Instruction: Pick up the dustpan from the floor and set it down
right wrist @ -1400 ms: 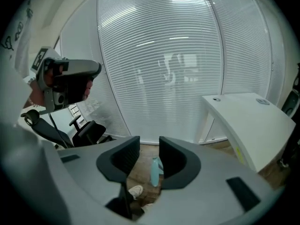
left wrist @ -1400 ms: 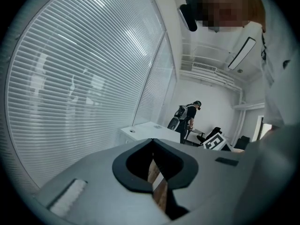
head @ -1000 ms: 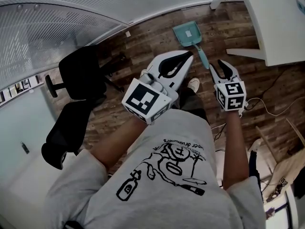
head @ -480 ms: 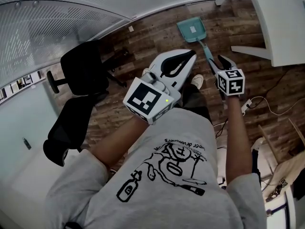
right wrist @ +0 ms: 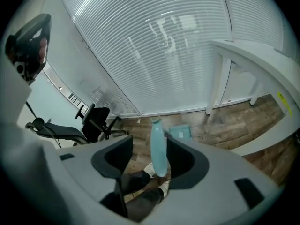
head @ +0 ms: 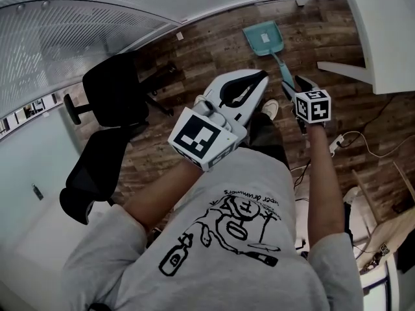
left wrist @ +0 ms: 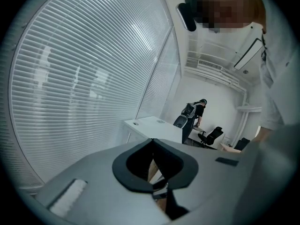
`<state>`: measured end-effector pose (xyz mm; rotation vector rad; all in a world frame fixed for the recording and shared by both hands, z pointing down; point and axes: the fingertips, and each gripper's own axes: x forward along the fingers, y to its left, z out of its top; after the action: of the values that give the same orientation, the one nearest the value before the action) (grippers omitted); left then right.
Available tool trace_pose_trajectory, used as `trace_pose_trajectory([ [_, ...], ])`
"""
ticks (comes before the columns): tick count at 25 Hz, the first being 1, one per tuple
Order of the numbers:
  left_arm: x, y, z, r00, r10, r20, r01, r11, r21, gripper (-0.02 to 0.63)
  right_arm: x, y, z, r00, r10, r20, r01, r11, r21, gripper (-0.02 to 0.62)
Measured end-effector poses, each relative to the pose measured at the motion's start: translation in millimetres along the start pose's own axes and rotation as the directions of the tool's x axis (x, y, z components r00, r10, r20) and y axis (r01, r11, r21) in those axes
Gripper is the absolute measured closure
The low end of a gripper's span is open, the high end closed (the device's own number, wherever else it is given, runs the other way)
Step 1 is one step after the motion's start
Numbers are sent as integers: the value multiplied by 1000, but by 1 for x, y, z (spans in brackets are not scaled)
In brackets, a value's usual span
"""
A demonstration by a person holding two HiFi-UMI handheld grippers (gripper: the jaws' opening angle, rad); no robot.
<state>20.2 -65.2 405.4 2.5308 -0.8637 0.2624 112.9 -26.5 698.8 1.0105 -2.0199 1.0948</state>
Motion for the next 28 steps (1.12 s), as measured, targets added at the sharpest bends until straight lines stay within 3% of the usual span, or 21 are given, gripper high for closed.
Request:
trace_pose_trajectory([
  [28, -10, 6, -13, 999, 31, -20, -32, 999, -37, 604, 57, -17, -18, 994, 57, -92, -51, 997, 64, 403],
])
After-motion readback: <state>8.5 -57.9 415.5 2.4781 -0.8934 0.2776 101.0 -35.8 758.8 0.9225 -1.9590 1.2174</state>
